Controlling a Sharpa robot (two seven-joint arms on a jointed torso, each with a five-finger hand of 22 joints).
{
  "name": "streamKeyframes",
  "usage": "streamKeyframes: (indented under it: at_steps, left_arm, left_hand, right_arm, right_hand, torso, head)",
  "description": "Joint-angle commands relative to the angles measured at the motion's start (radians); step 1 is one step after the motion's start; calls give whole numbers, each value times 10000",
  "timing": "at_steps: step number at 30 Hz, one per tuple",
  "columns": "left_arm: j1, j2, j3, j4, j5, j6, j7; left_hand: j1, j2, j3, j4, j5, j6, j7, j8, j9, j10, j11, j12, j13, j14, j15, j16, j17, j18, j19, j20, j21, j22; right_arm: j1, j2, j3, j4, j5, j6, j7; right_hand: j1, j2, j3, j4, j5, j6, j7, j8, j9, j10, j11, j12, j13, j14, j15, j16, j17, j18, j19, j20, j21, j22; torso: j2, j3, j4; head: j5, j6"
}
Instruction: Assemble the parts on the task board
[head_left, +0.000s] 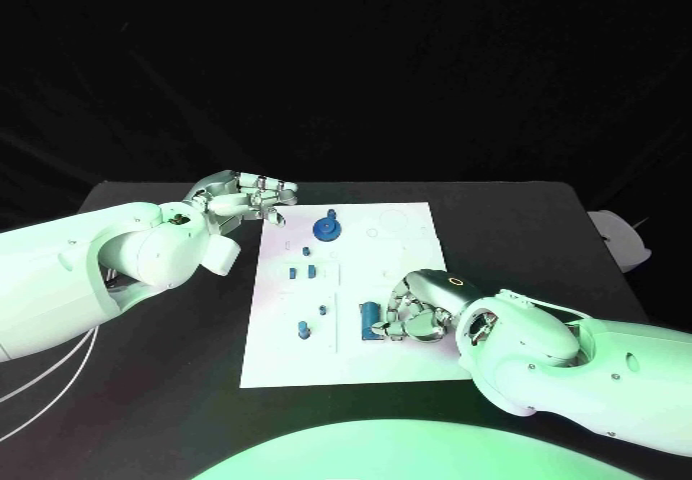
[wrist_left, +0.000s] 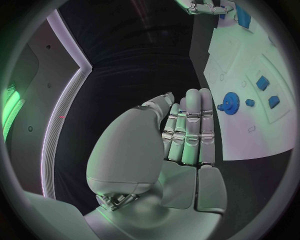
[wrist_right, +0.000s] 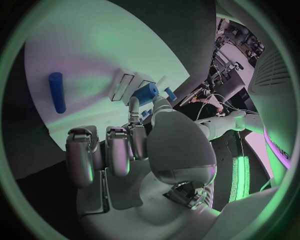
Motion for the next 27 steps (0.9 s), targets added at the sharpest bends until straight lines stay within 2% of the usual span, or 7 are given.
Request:
streamKeyframes:
  at_steps: [1, 15, 27]
  left_arm:
    - [4, 2, 4, 10, -33, 121, 39]
    - [3, -11, 3, 2, -33, 140, 33]
    - [3, -16, 2, 9, -33, 145, 30]
  left_hand:
    - [35, 88, 9, -24, 11, -66, 17, 14, 11, -64, -19, 59, 10, -48, 37, -56, -16, 139, 28, 58, -45, -10]
    - [37, 95, 13, -22, 11, -65, 17, 17, 11, -66, -19, 66, 11, -47, 37, -56, -15, 139, 30, 58, -47, -12]
    - [50, 92, 15, -32, 11, -66, 16, 18, 11, -70, -20, 72, 12, -47, 35, -57, -15, 140, 33, 56, -48, -13]
  right_arm:
    - [-10, -13, -3, -64, -174, 251, -90]
    - [-9, -85, -3, 21, -176, 494, -65]
    - [-9, -35, -3, -23, -148, 515, -65]
  right_hand:
    - [-19, 50, -21, 58, 12, 81, 10, 58, 21, 207, -21, 79, 1060, 886, -91, 31, 1782, -94, 979, -88, 30, 2577]
    - [54, -56, -71, -11, -127, 84, -21, 109, 82, 224, -50, 100, 1083, 884, -117, 26, 1772, -93, 978, -112, 29, 2576]
    - [113, -57, -94, -14, -480, 65, -24, 155, 151, 225, -55, 98, 1094, 881, -127, 22, 1764, -91, 973, -129, 18, 2573]
  torso:
    - [-1, 7, -4]
    - [2, 2, 1]
    - [0, 2, 6]
  head:
    - [15, 3]
    - [10, -31]
    - [9, -38]
